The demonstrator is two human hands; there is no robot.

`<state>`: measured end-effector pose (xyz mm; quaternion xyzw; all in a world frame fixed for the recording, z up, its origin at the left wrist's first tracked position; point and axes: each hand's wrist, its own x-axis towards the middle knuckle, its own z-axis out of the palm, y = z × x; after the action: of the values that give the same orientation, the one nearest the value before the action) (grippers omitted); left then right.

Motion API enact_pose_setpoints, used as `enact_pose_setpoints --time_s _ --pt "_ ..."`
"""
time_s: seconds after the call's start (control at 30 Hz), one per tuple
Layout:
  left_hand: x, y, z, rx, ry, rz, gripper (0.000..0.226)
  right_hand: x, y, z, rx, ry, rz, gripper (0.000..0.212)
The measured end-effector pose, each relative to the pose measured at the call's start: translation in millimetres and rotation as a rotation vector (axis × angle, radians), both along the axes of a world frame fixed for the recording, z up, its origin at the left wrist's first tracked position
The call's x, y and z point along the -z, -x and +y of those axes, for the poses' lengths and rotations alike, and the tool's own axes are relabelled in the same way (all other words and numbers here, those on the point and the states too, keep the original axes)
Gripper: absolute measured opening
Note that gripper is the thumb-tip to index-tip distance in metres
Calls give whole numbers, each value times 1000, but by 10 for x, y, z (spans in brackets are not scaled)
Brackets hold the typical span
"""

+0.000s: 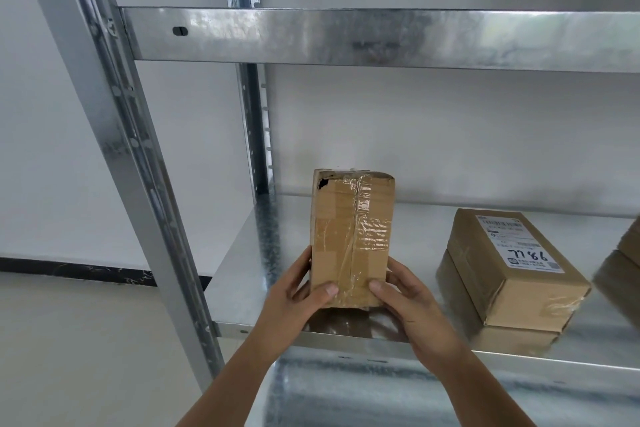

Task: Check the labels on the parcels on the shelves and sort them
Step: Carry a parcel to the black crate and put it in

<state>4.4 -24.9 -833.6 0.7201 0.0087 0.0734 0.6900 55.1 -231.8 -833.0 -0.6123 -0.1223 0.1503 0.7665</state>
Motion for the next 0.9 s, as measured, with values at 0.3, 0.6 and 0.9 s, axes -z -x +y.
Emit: enact_pose_setpoints --time_s 0.3,0.6,0.9 --pt "11 -27 -14 -1 19 -18 84 20 -30 -7 -11 -18 -13 65" --pt "47 -37 8 5 26 -29 81 8 -26 -15 -51 52 -55 41" --pt "201 -90 34 -72 -20 -73 89 94 -80 18 -73 74 -56 37"
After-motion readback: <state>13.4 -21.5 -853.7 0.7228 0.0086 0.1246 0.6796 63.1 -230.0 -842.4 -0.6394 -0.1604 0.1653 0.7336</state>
